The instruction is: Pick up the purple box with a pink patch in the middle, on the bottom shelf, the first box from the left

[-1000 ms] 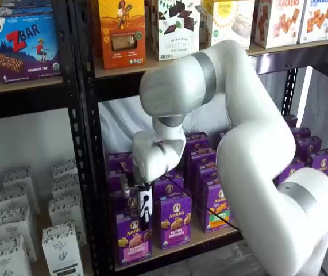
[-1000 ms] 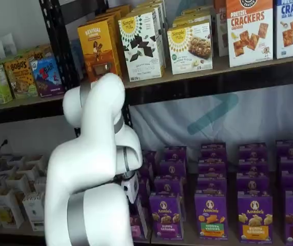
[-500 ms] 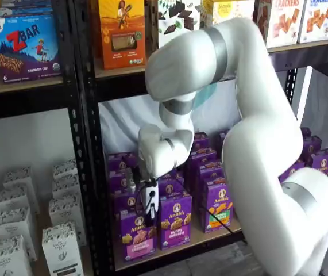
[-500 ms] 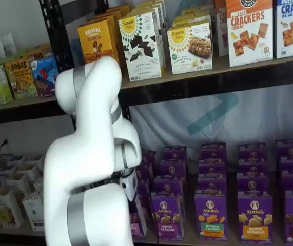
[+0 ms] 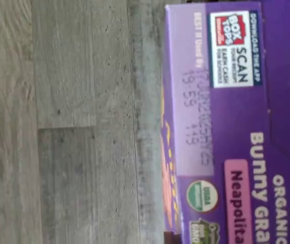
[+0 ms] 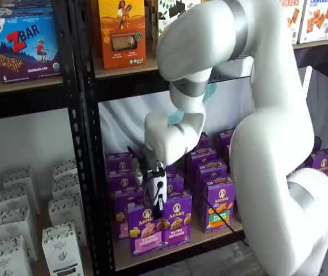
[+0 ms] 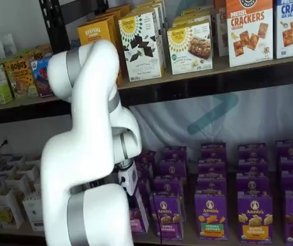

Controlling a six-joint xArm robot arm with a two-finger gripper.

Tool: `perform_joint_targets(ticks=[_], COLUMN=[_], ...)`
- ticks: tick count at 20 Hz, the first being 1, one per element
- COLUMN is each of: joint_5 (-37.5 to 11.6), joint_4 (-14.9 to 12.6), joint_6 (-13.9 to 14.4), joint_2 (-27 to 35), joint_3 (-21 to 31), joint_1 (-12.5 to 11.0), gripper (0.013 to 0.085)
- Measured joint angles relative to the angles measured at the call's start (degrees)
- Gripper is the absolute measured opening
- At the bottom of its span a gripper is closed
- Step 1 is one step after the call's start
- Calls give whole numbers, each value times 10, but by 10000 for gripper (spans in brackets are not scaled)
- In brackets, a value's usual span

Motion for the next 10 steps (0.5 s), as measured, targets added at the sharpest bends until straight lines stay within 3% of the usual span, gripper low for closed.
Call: perform_joint_targets(ticks=[5,10], joint_5=[11,19], joint_4=[-27,-35], joint_6=[17,20], joint_2=[-43,-69], joint_3=[37,62], joint_1=[-8,-12], gripper=[330,330])
